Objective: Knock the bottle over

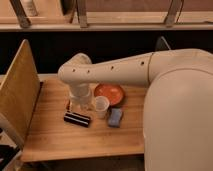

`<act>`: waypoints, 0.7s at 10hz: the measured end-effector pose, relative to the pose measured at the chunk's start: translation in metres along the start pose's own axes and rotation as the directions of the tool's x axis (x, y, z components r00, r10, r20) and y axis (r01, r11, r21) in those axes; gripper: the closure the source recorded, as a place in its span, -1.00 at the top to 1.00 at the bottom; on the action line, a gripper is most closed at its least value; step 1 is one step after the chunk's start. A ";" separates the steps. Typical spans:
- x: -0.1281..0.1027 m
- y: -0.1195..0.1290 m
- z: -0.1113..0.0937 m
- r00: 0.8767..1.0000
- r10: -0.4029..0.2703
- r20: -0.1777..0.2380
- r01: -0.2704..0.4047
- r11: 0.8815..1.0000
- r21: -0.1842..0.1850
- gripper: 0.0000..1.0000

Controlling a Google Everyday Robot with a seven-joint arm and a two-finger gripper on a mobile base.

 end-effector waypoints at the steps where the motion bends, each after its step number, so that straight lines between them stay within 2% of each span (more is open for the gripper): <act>1: 0.000 0.000 0.000 1.000 0.000 0.000 0.000 1.000 0.000 0.30; 3: 0.000 0.000 0.000 1.000 0.000 0.000 0.000 1.000 0.000 0.26; 5: 0.000 0.000 -0.001 1.000 0.000 0.002 0.000 1.000 0.000 -0.09; 7: 0.000 0.000 -0.001 1.000 0.000 0.002 0.000 1.000 0.000 -0.54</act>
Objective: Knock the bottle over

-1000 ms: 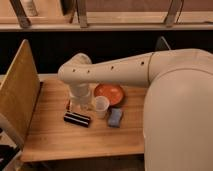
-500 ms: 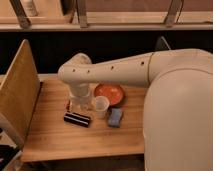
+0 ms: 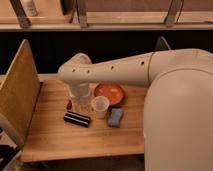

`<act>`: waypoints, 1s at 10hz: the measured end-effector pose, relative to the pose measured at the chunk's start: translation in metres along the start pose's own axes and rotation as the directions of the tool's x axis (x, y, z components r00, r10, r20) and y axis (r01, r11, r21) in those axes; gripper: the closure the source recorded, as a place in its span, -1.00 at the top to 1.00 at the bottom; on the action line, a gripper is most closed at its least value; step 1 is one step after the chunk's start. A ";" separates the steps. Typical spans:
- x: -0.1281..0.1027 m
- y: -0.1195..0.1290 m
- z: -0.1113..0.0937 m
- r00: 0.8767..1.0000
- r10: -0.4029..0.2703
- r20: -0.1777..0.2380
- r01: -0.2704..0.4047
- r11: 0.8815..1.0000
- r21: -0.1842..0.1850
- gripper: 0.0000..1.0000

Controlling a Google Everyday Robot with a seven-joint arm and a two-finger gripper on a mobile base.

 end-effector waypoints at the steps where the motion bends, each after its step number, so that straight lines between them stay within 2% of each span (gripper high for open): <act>1: 0.000 0.000 0.000 1.000 0.000 -0.001 0.000 1.000 0.001 -0.70; 2: 0.002 0.001 -0.001 1.000 0.000 -0.008 0.000 1.000 -0.001 -0.87; 3: 0.009 0.010 -0.002 0.999 -0.021 -0.034 0.020 1.000 -0.011 -0.99; 5: 0.023 0.026 -0.003 0.995 -0.060 -0.076 0.059 0.998 -0.015 -1.00; 7: 0.031 0.037 0.002 0.990 -0.097 -0.101 0.098 0.995 0.006 -1.00; 9: 0.021 0.051 0.011 0.985 -0.155 -0.077 0.156 0.988 0.011 -1.00; 10: 0.013 0.063 0.017 0.980 -0.188 -0.059 0.188 0.982 -0.008 -1.00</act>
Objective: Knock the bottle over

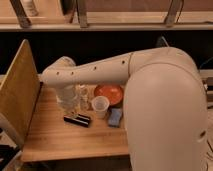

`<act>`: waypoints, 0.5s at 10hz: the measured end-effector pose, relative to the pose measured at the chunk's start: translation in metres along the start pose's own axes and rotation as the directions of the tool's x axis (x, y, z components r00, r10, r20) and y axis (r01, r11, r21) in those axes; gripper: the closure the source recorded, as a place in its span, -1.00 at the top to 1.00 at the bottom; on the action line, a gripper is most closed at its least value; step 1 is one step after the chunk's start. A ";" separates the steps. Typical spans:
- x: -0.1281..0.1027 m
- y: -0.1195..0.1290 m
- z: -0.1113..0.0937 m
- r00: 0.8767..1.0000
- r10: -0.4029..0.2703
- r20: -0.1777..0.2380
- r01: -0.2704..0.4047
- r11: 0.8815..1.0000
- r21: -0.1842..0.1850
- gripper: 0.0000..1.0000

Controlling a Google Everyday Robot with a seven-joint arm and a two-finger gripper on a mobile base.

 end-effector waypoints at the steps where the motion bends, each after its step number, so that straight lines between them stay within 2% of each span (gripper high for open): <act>1: -0.010 0.012 0.007 0.999 -0.035 0.014 0.035 0.999 -0.019 -1.00; 3: -0.029 0.030 0.020 0.994 -0.102 0.049 0.103 0.994 -0.029 -1.00; 5: -0.052 0.029 0.029 0.987 -0.137 0.085 0.137 0.991 0.000 -1.00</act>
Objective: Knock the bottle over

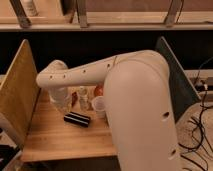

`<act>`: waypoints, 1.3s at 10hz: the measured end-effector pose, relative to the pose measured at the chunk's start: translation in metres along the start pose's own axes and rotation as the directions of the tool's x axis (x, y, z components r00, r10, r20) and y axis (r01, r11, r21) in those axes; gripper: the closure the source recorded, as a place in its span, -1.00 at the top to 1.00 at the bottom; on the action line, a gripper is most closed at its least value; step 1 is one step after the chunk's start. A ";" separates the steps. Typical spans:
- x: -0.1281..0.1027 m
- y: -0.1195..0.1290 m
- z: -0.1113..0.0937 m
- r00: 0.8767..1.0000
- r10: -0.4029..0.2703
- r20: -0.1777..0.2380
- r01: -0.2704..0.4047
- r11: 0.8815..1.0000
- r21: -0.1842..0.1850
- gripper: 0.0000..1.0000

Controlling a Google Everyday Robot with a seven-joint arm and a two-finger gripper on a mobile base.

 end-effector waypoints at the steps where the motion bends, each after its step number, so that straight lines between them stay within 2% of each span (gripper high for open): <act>1: -0.015 -0.002 0.005 1.000 -0.021 0.021 0.020 1.000 0.018 -1.00; 3: -0.040 -0.006 0.012 0.997 -0.056 0.054 0.054 0.998 0.039 -1.00; 5: -0.069 -0.023 0.016 0.994 -0.067 0.087 0.061 0.996 0.068 -1.00; 6: -0.079 -0.037 0.013 0.993 -0.057 0.103 0.048 0.995 0.087 -1.00; 8: -0.100 -0.085 0.002 0.990 -0.009 0.142 -0.010 0.991 0.131 -1.00; 11: -0.113 -0.152 -0.011 0.981 0.079 0.176 -0.109 0.980 0.166 -1.00; 13: -0.120 -0.172 -0.022 0.969 0.113 0.218 -0.146 0.979 0.145 -1.00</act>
